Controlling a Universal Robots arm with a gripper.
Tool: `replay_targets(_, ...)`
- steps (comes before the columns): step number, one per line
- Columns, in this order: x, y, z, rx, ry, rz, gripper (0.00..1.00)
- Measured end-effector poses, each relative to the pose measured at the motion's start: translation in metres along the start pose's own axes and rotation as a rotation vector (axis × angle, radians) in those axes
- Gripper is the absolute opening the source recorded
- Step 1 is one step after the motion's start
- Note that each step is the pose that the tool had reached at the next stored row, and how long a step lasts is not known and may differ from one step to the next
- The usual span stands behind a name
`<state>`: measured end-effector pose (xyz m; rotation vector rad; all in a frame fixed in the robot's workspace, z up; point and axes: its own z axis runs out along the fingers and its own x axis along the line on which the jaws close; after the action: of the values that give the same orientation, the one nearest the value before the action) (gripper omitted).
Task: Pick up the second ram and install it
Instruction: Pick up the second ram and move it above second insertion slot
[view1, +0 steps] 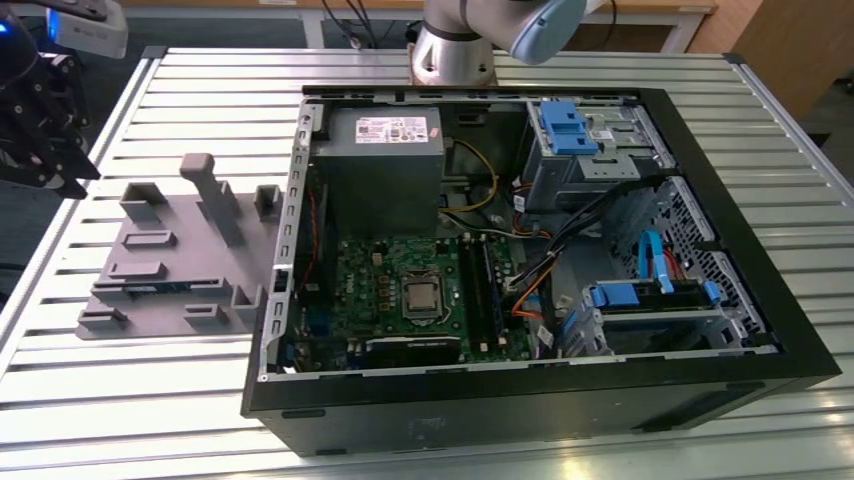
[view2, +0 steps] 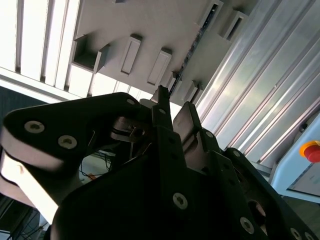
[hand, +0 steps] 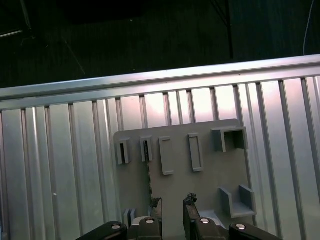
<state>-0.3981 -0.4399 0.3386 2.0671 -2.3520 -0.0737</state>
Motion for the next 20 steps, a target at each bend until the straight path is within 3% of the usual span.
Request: replay_targets(20, 0.0003, -0.0004, 0.0093, 0.0001, -0.0001, -0.002, 0.31)
